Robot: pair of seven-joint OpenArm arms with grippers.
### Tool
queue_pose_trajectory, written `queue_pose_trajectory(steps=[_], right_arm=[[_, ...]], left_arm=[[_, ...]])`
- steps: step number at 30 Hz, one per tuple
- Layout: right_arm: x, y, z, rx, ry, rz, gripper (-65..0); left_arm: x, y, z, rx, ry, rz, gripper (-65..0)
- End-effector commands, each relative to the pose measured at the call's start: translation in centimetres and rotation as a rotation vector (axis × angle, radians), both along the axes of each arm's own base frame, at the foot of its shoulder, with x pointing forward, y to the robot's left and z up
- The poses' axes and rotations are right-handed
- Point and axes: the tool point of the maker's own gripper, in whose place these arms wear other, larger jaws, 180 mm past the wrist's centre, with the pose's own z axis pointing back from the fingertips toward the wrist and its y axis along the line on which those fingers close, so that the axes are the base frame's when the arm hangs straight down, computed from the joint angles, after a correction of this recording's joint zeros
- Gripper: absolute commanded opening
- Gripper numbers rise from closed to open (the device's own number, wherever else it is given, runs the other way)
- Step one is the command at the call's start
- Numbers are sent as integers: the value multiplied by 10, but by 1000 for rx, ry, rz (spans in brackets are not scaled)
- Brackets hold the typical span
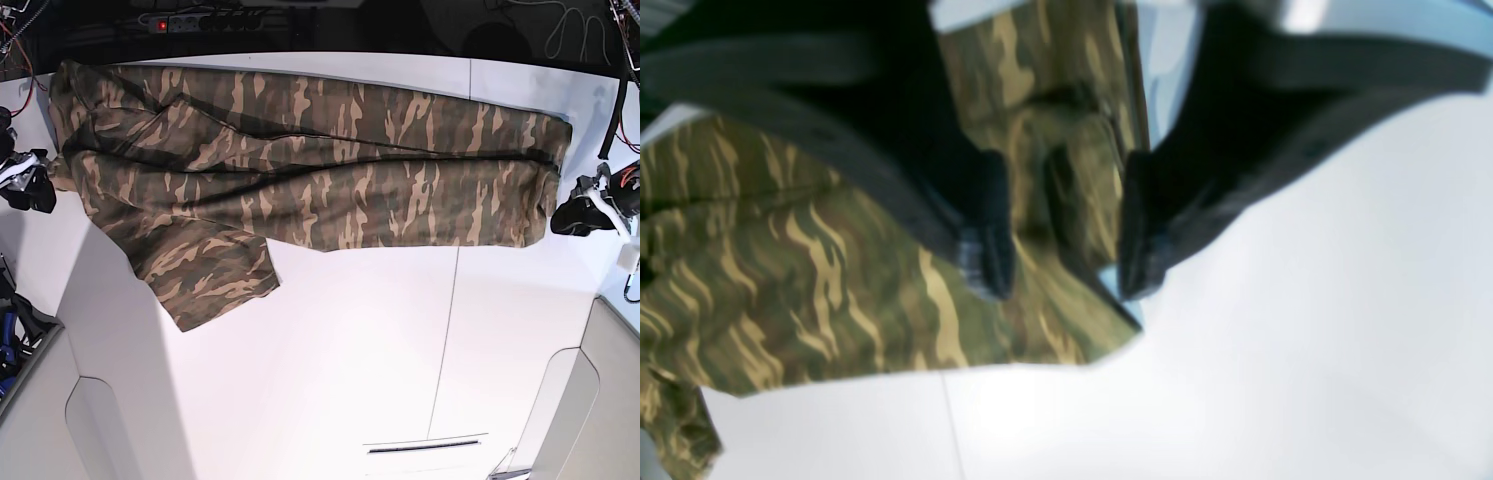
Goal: Fold the T-shirt properly
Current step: 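Lift the hem and fold it toward the collar edge, then release, then grasp the folded shirt's lower edge with both grippers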
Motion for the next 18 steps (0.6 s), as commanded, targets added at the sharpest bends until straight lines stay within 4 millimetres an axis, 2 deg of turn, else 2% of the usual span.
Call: queue_pose_trajectory(steps=[1, 3, 6, 10, 14, 18], right_arm=[[14, -4, 19, -14, -69, -6, -351], [22, -2, 22, -2, -90, -22, -351], [38, 7, 29, 21, -134, -31, -348], [62, 21, 30, 36, -151, -27, -258], [86, 35, 12, 40, -104, -5, -249], [106, 52, -14, 64, -32, 23, -249]], left_arm=[[13, 7, 20, 28, -80, 3, -307], [19, 11, 22, 60, -127, 21, -264], [21, 8, 19, 76, -140, 19, -260], [26, -2, 7, 94, -115, -4, -260], [30, -3, -5, 90, -92, 9, -260], [34, 10, -15, 68, -62, 57, -260]])
